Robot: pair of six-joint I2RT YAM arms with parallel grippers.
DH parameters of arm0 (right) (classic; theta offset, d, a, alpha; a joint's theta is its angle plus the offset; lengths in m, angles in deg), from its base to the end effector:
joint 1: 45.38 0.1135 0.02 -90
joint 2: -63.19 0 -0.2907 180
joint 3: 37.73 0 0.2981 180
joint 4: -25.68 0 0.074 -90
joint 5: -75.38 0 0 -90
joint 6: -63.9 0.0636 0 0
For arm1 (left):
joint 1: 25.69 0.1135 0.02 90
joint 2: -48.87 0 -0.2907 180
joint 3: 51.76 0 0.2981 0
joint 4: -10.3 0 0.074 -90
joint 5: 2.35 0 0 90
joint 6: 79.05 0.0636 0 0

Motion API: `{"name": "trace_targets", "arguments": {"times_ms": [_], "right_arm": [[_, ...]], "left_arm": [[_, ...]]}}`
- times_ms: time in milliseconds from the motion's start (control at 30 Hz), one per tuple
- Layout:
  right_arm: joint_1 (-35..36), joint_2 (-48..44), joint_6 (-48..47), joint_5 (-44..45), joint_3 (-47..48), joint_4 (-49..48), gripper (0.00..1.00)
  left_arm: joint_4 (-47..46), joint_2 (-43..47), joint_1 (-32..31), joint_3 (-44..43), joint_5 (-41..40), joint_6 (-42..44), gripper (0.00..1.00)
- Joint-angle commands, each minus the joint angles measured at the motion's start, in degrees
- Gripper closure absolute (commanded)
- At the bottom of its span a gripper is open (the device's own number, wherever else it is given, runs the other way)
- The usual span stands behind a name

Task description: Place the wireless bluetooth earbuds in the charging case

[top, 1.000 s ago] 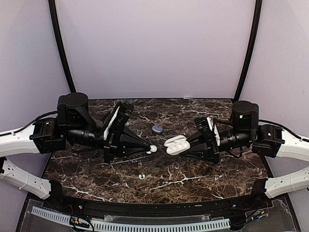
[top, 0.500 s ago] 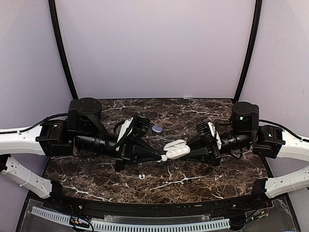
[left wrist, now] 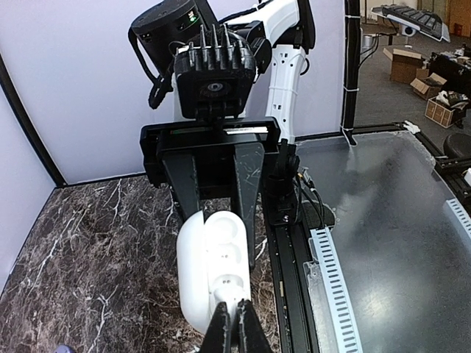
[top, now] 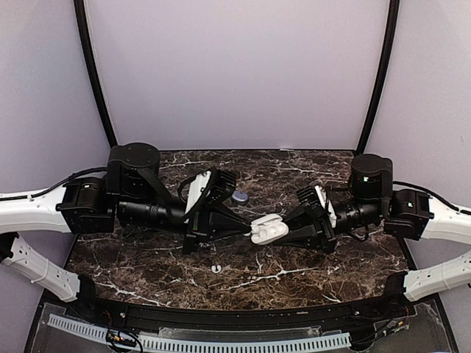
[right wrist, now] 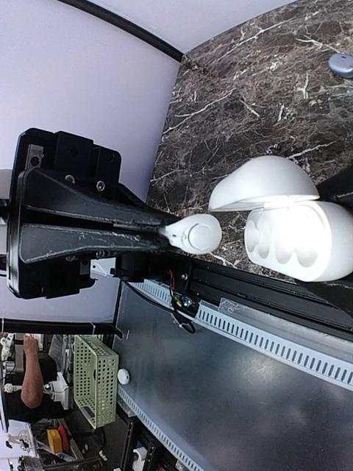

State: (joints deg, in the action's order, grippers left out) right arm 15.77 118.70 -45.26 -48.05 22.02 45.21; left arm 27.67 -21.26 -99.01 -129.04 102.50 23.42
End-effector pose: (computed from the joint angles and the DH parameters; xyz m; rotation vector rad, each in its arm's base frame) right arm 0.1021 0.2580 0.3416 -1.5363 1.1549 1.0376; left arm 0.0849 -0.3402 0.4000 1.4004 1.2126 -0.9864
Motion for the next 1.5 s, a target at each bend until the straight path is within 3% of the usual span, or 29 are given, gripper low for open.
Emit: {"name": "trace_targets", "arguments": {"times_ms": [0, 1233, 1467], "right_arm": [[0.41, 1.39, 3.47, -0.54, 2.40, -1.03, 0.98], [0.31, -0.61, 6.33, 3.74, 0.50, -6.21, 1.00], [0.26, -1.08, 6.28, 4.38, 0.15, -5.75, 1.00]], "left_arm": [[1.58, -0.54, -0.41, -2.08, -1.75, 0.88, 1.00], [5.73, -6.31, -0.77, -6.24, -6.92, -3.92, 0.93], [5.41, -5.01, -0.77, -5.71, -9.07, -4.36, 0.79]]}}
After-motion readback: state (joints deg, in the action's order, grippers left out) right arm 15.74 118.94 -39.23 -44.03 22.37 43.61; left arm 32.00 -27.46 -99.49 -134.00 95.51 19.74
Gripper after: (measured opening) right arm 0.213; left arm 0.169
